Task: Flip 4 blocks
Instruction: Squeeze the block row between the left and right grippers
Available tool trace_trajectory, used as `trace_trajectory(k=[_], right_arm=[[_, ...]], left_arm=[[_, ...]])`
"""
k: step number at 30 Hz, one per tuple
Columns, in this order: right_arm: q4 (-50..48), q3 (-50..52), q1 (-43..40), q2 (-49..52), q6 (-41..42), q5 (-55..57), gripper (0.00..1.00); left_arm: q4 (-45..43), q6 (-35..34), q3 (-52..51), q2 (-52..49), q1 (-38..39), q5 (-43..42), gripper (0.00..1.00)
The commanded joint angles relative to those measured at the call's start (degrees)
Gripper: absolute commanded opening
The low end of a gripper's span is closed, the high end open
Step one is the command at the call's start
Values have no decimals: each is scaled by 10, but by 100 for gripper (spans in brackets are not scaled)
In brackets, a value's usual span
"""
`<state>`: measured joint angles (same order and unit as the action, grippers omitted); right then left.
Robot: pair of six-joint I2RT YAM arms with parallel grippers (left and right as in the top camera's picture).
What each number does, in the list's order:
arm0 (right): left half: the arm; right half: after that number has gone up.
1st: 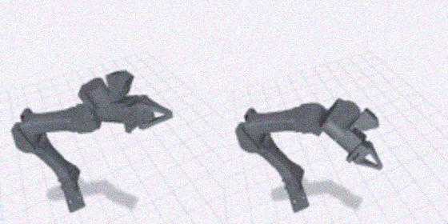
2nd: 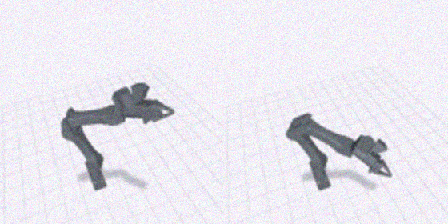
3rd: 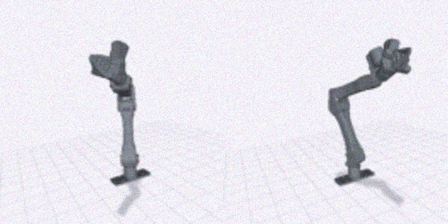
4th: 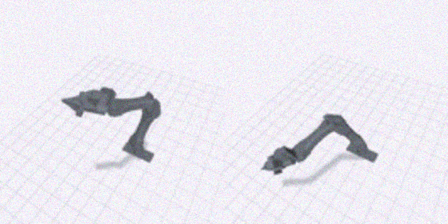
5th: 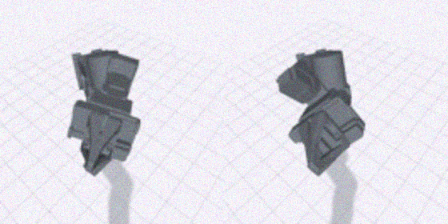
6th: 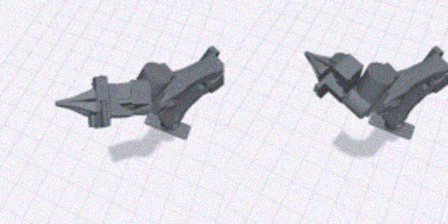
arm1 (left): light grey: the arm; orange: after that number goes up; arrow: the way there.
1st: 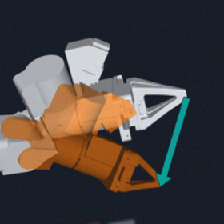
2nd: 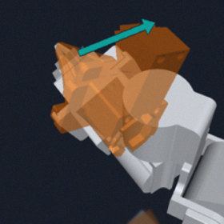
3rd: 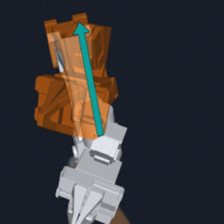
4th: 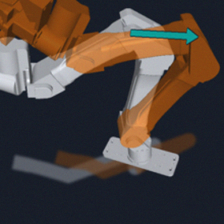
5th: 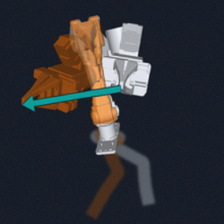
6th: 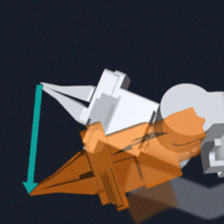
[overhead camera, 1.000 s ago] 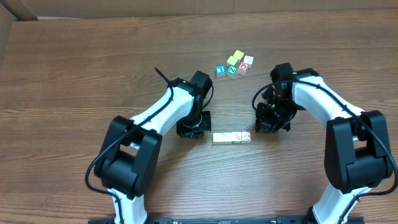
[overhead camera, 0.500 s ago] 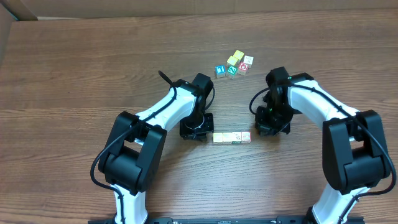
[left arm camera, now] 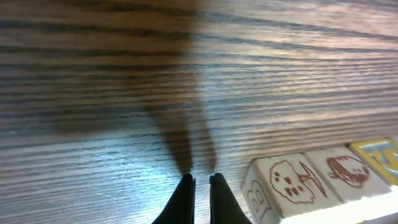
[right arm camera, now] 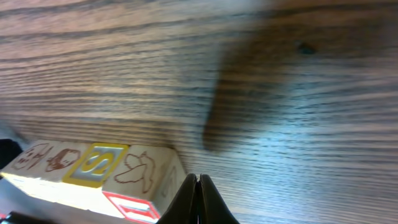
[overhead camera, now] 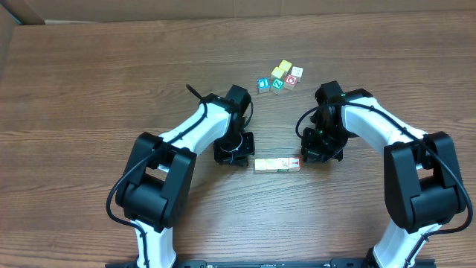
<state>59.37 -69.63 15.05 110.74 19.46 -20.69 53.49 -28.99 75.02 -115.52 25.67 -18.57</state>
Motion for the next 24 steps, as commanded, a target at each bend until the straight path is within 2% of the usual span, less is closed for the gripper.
trace_trajectory(k=[1, 13, 20, 24], right_arm=[[-4, 6, 1, -14, 3, -24, 4], [-6, 10, 4, -14, 3, -26, 4], [-4, 10, 4, -14, 3, -43, 4], [-4, 10, 4, -14, 3, -44, 4]], left_arm=[[-4, 36, -5, -9, -10, -56, 4], [-4, 61, -5, -9, -13, -113, 4], [-4, 61, -5, -9, -13, -108, 4], [-4, 58, -5, -9, -13, -71, 4]])
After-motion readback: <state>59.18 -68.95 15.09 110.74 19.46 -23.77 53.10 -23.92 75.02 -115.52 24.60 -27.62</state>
